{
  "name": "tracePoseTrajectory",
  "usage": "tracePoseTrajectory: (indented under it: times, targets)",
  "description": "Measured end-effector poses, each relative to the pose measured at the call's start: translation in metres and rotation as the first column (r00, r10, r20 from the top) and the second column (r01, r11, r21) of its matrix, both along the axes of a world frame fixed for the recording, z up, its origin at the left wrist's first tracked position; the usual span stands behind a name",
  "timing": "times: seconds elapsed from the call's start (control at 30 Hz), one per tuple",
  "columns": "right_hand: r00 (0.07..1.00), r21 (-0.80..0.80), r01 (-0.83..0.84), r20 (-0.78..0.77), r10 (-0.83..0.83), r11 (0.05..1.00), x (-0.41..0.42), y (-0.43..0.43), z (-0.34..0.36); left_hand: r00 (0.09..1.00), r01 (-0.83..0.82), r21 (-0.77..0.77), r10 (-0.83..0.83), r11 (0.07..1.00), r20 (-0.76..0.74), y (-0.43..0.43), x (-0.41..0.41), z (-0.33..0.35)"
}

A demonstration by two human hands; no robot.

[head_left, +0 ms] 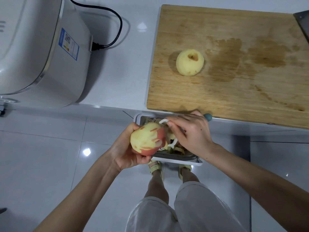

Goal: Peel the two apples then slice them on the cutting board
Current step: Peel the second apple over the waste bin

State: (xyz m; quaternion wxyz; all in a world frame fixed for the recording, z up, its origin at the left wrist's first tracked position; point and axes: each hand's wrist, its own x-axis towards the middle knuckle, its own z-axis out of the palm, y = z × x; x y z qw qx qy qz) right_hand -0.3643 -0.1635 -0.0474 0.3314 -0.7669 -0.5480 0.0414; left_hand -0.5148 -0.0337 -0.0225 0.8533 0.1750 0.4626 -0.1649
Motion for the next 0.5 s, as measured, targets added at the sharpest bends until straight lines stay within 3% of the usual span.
tracePoseTrajectory:
  times: [0.13,0.27,0.33,0.4,0.43,0.5]
  targets:
    - [0.999,-0.182,0.024,-0.018,-0.027,0.983,0.000,-0.009,-0.016,0.992,0.011,-0.029,-0.007,1.000,0.129,0.004,0.004,0.006]
    - [0.965,-0.358,0.098,-0.193,-0.177,0.929,0.002,-0.008,-0.003,0.998,0.000,0.060,-0.004,0.998,0.058,0.006,0.007,0.008]
    - [0.867,-0.473,0.059,-0.412,-0.280,0.879,0.007,-0.007,0.017,1.000,0.019,0.129,-0.018,0.991,-0.004,0.007,0.006,0.005]
    - [0.659,-0.484,-0.068,-0.678,-0.325,0.872,0.007,-0.007,0.031,0.999,0.038,0.174,-0.034,0.984,-0.027,0.006,0.006,0.003]
    - [0.587,-0.454,-0.123,-0.750,-0.304,0.883,0.004,-0.006,0.034,0.999,0.049,0.177,-0.045,0.983,-0.025,0.004,0.007,0.003]
    - [0.530,-0.413,-0.173,-0.804,-0.268,0.894,-0.003,-0.002,0.031,0.999,0.049,0.145,-0.046,0.988,-0.020,0.001,0.009,0.003]
